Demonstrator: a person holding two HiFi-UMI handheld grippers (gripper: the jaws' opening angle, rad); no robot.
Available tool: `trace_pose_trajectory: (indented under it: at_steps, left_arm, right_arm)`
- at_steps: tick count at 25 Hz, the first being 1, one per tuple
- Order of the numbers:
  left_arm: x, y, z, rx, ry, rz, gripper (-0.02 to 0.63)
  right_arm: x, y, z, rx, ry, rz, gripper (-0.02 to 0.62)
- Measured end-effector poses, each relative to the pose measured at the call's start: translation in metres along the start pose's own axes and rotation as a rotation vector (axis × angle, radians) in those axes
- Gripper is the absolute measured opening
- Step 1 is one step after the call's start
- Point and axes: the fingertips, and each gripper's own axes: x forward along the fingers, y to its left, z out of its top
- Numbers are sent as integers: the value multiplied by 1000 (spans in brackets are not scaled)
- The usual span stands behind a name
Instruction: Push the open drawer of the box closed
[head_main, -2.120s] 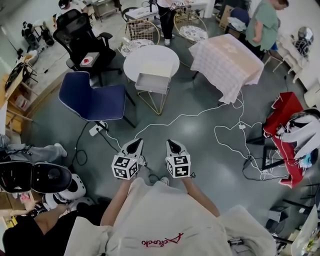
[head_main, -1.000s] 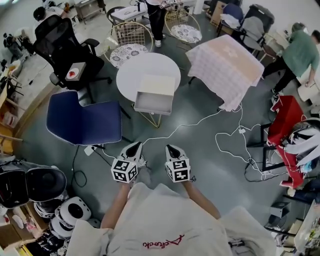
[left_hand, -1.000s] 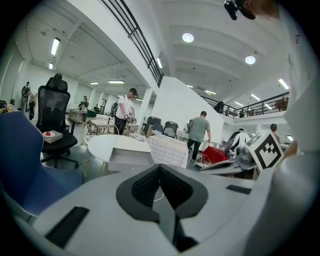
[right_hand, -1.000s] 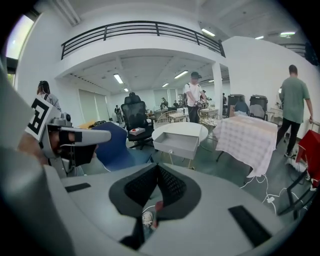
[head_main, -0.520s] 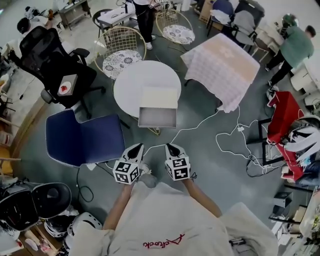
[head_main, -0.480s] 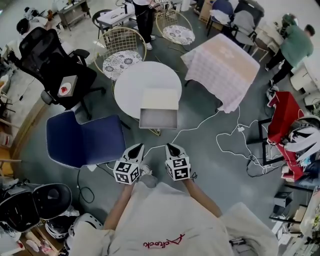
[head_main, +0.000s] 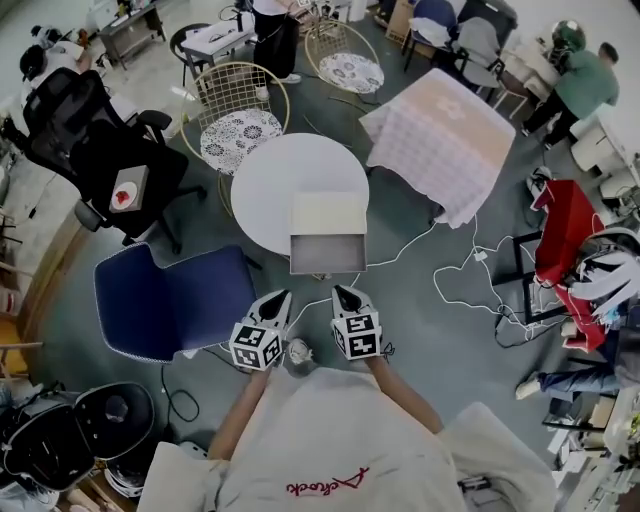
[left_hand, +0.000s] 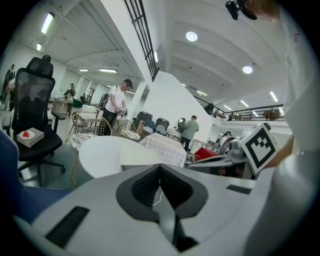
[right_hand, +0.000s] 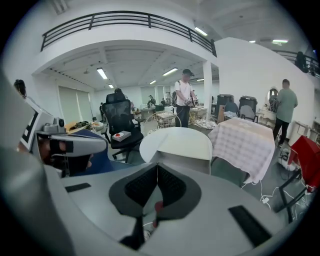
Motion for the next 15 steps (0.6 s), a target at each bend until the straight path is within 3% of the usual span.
trace_pose_trajectory:
  at_steps: [9, 15]
  left_arm:
    - [17, 7, 7, 0, 19, -21, 12]
    - [31, 5, 9, -1, 13, 17, 12]
  right_arm:
    - [11, -8, 9, 19, -2, -19, 17]
    - [16, -23, 13, 16, -8, 15, 17]
